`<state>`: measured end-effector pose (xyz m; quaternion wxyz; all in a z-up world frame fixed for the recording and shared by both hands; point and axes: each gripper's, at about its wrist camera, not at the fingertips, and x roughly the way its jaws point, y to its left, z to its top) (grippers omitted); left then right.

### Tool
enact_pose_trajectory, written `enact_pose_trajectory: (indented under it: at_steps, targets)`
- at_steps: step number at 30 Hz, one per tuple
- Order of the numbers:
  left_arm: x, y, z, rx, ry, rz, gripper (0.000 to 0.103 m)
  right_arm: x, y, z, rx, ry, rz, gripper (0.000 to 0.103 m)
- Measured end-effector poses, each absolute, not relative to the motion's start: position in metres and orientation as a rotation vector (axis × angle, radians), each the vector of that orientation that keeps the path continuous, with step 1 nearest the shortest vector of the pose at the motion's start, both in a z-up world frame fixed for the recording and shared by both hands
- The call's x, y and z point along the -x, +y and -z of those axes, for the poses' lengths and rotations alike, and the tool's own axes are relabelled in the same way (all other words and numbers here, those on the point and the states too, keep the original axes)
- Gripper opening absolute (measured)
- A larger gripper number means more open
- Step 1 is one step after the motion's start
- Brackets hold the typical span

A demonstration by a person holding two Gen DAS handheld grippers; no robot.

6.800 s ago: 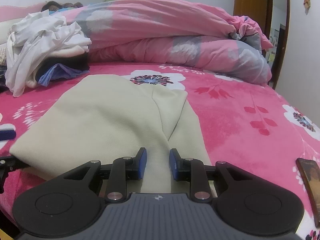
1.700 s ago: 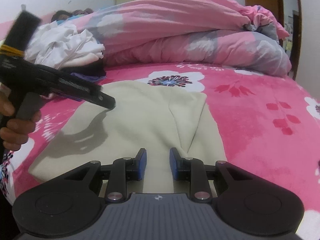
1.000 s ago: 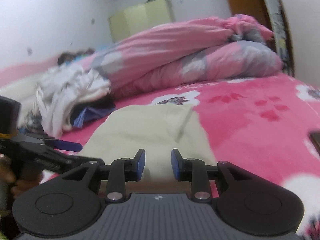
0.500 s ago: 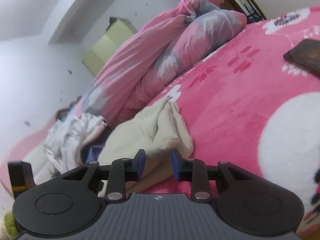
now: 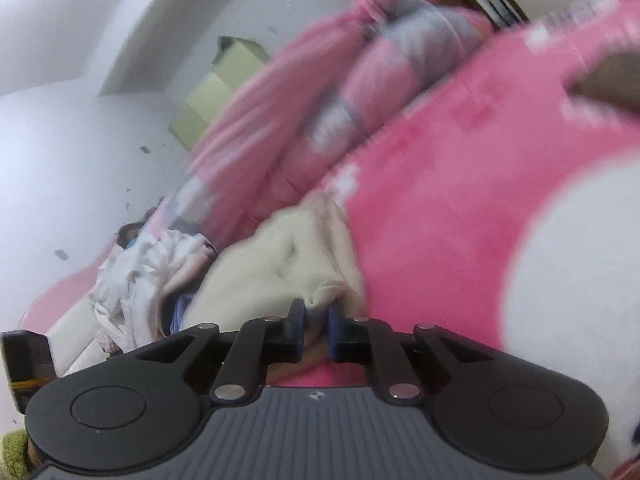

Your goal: Fold clothes

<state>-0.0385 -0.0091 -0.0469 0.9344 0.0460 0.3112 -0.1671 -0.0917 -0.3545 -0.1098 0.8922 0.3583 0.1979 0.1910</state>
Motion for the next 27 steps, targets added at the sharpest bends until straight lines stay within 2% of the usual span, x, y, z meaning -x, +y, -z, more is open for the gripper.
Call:
enact_pose_trajectory:
  at_steps: [3,6,10,13,17,19,21,27]
  targets:
    - [0.04,-0.011,0.042,-0.12,0.617,0.333,0.103,0.093,-0.352,0.102,-0.714,0.414,-0.4,0.012]
    - [0.05,-0.022,0.035,-0.237,0.528,0.314,0.103,0.099,-0.36,0.092,-0.714,0.42,-0.399,0.023]
    - [0.059,-0.044,0.036,-0.409,0.416,0.34,0.103,0.106,-0.372,0.065,-0.648,0.357,-0.329,0.024]
    - [0.054,-0.059,0.043,-0.441,0.424,0.318,0.103,0.092,-0.359,0.045,-0.542,0.331,-0.343,0.018]
    - [0.038,-0.045,0.041,-0.288,0.51,0.334,0.103,0.058,-0.32,0.028,-0.343,0.342,-0.404,0.011]
    - [0.03,-0.034,0.042,-0.194,0.558,0.351,0.103,0.033,-0.305,0.041,-0.261,0.412,-0.402,0.009]
    - [0.029,-0.03,0.043,-0.159,0.57,0.361,0.103,0.014,-0.296,0.062,-0.166,0.508,-0.333,0.0]
    - [0.029,-0.025,0.046,-0.127,0.569,0.383,0.103,0.015,-0.288,0.058,-0.095,0.534,-0.316,0.0]
